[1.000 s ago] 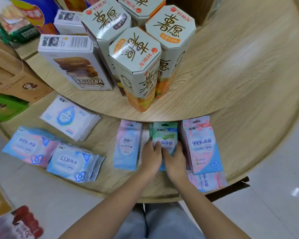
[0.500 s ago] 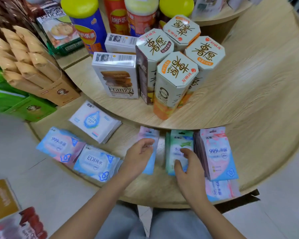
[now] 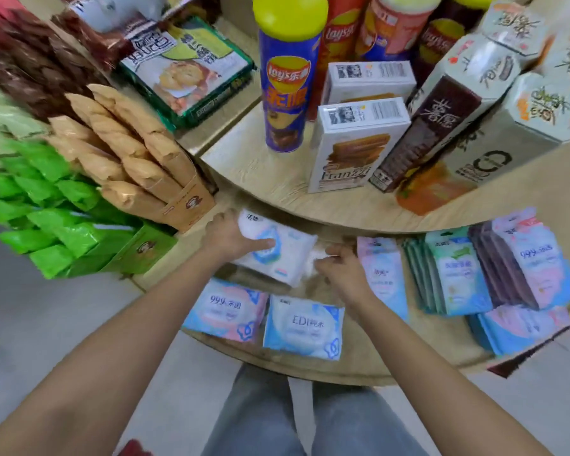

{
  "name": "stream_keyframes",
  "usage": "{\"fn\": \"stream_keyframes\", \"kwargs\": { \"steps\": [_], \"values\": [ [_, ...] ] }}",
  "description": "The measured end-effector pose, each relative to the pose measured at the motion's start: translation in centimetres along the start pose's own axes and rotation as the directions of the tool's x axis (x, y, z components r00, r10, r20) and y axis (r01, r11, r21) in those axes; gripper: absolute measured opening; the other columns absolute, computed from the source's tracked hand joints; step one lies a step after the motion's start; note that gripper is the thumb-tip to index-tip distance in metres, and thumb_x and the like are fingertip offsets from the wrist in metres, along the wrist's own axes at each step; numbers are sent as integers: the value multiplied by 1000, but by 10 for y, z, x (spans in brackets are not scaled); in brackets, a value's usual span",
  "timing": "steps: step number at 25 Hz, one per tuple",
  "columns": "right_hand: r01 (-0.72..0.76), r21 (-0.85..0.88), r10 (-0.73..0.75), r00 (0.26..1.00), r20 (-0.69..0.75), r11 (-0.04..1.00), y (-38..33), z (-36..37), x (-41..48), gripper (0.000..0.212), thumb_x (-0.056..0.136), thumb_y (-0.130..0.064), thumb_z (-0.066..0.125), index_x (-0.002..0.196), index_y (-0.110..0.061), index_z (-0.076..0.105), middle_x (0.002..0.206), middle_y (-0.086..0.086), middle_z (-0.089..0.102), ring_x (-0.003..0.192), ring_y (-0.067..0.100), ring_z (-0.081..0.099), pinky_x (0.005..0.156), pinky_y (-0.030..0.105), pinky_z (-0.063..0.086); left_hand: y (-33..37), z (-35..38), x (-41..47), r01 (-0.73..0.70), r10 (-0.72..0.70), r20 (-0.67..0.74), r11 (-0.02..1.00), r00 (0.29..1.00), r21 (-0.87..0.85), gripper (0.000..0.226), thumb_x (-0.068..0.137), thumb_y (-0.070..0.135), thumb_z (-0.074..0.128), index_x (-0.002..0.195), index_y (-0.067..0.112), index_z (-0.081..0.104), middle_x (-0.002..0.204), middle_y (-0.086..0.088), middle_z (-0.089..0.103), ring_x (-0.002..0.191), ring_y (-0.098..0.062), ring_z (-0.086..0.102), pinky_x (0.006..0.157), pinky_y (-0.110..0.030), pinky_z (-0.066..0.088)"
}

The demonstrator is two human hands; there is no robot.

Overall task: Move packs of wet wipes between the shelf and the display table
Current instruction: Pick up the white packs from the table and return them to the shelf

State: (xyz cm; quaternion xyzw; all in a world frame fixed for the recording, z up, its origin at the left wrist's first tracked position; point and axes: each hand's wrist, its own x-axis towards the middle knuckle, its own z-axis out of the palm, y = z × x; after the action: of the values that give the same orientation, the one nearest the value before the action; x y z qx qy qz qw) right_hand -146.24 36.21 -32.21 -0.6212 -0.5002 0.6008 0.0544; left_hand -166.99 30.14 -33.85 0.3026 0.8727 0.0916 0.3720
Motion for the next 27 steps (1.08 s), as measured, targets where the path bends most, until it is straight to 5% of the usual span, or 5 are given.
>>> {"fn": "stream_keyframes", "kwargs": {
  "steps": [3, 9, 11, 16, 27],
  "values": [
    [-56, -44, 55, 998, -26, 997, 9, 17, 7, 46, 83, -9, 67, 121, -11, 41, 103, 1, 47, 69, 0, 46, 57, 14, 37, -10, 16, 13, 24, -9, 86, 982, 996, -185, 129, 54, 49, 88, 149, 9, 10, 150, -13, 33, 135, -27, 37, 107, -35, 35],
    [-108, -43, 106, 993, -48, 993, 11, 31, 29, 63, 80, -17, 72, 132, -6, 39, 120, 8, 53, 91, 16, 59, 69, 24, 47, -41, 1, 14, 65, -90, -87, 965, 992, -255, 88, 43, 55, 88, 115, 19, 53, 111, -1, 67, 99, -24, 64, 85, -41, 53],
    [-122, -35, 121, 992, -20, 992, 10, 39, 35, 81, 66, -32, 81, 131, -9, 40, 125, 6, 57, 104, 20, 63, 89, 36, 52, -50, -14, 7, 50, -116, -164, 932, 980, -359, 77, 50, 44, 90, 113, 16, 55, 106, -1, 68, 89, -18, 64, 76, -34, 52],
    [-189, -60, 187, 982, -38, 980, 16, 70, 58, 125, 21, -69, 78, 128, -15, 40, 119, 2, 59, 94, 19, 69, 83, 41, 58, -70, -30, -23, 51, -179, -111, 711, 977, -701, 54, 65, 14, 86, 110, 11, 56, 102, -2, 68, 81, -11, 66, 64, -27, 54],
    [33, 36, -25, 977, -211, 999, 23, 10, 29, 65, 58, -29, 87, 113, -11, 58, 110, 6, 70, 96, 20, 67, 82, 41, 57, -67, -40, -72, 19, -55, -5, 430, 998, -903, 50, 64, 15, 77, 111, 8, 64, 105, -8, 73, 93, -24, 71, 73, -33, 60]
  ]
}}
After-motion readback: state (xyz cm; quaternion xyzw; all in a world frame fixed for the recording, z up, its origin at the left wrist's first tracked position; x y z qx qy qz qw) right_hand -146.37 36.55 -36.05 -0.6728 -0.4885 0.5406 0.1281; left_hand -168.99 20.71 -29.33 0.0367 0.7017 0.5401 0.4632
